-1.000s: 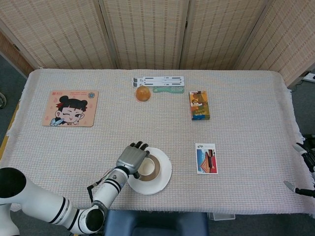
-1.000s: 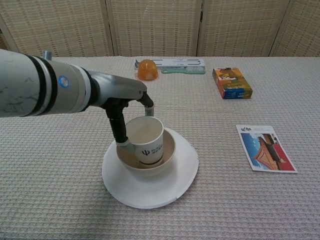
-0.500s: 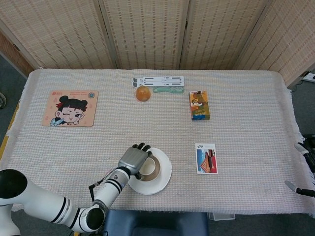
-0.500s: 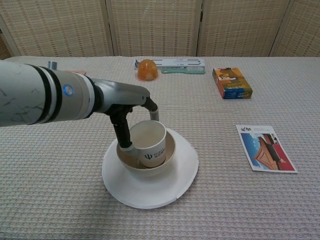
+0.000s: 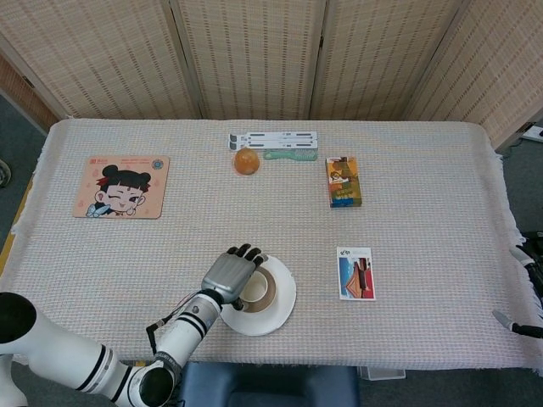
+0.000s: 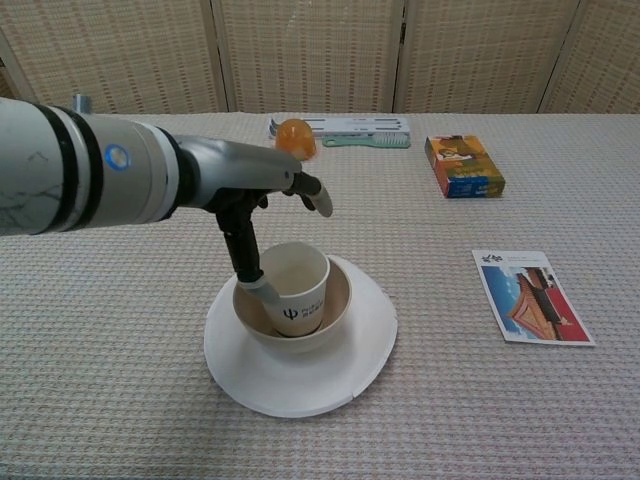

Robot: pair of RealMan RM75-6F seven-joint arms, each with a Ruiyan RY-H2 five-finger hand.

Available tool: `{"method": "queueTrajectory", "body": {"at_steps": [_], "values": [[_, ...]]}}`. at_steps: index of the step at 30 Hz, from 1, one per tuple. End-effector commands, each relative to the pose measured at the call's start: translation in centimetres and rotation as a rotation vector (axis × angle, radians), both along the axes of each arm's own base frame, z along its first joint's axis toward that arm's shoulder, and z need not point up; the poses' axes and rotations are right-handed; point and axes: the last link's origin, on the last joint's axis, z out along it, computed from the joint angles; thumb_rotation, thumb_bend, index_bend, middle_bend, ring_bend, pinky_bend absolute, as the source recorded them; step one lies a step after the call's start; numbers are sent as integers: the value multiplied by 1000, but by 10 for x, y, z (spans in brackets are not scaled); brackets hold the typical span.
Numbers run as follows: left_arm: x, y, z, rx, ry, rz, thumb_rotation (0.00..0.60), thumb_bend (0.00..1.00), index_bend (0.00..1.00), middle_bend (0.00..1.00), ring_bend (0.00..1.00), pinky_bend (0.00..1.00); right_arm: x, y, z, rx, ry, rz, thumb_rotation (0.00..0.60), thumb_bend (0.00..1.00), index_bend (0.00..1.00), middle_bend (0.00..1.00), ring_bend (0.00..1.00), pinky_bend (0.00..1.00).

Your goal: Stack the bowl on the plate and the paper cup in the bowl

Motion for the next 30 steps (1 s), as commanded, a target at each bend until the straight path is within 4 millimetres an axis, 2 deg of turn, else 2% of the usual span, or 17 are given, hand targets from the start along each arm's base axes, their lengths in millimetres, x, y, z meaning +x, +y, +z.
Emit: {"method": "queueTrajectory", "body": {"at_steps": [1,5,8,16,21,28,30], "values": [[2,-7,27,55,-6,-12,600,202,150,128,0,170,0,0,-1,0,3,-3,600,209,0,0,0,0],[-6,-18,62,138,-18,-18,600,202,150,128,0,170,0,-1,-3,3,14,-9,600,208,0,0,0,0],[-22,-14,80,226,-67,-20,600,202,150,128,0,170,0,-2,-6,8,28,-19,600,208,0,0,0,0],[-106,-32,139,429,-146,-19,600,202,148,128,0,170,2,-12,-19,14,96,-60,600,208,0,0,0,0],[-168,-35,156,510,-132,-32,600,201,147,128,0,170,1,-22,-31,17,154,-99,600,209,0,0,0,0],[-236,-51,176,621,-96,-28,600,201,146,128,0,170,6,-27,-49,12,251,-127,600,211,0,0,0,0],[-249,-57,178,642,-98,-29,600,201,146,128,0,170,8,-26,-53,14,277,-132,600,212,0,0,0,0]]}}
